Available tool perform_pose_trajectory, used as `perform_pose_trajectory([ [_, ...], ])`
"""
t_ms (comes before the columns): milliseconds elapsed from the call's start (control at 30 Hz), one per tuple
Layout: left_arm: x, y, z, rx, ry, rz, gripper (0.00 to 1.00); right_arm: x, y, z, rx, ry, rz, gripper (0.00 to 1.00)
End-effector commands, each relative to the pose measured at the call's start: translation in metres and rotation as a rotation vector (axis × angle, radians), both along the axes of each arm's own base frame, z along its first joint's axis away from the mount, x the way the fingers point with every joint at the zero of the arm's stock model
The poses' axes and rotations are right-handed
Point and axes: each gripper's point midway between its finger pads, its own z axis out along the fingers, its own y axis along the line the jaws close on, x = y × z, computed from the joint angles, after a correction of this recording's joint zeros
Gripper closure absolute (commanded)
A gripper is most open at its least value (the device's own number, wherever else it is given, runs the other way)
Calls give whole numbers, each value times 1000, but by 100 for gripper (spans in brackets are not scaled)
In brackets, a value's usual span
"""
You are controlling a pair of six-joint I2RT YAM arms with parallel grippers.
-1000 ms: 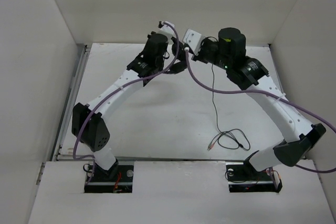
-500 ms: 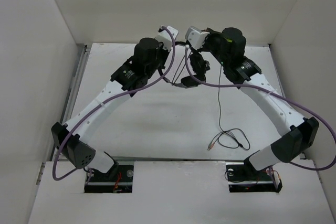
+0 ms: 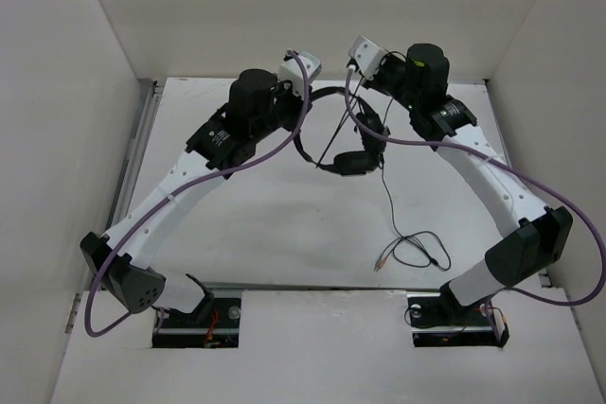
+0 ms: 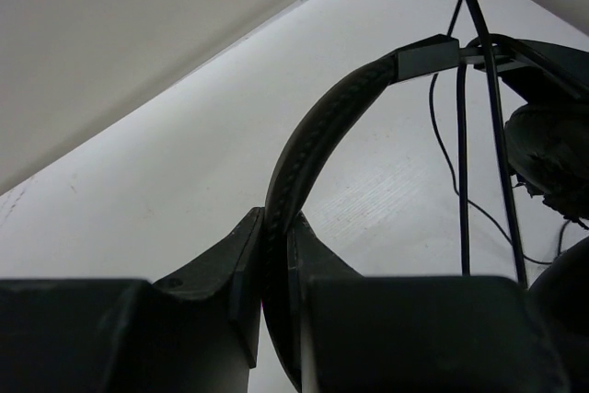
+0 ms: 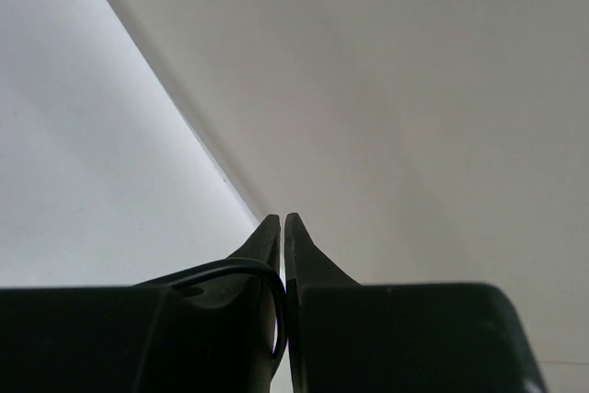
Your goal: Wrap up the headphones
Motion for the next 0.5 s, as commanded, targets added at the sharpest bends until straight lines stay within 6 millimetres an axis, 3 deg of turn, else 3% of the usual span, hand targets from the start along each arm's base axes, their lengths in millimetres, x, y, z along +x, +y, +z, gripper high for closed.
perform_pose_trajectory([
  [0, -30, -6, 61, -133, -71, -113, 100, 4, -7, 15, 170, 44, 6, 88],
  [133, -34, -9, 90, -184, -94, -137, 100, -6, 4, -3, 353, 222, 96, 85],
  [233, -35, -9, 118, -244, -106, -145, 100, -26, 20, -23, 536, 423, 207, 82],
  [467, -34, -11, 154, -393, -55, -157, 100, -66, 52, -46, 818, 677, 351, 77],
])
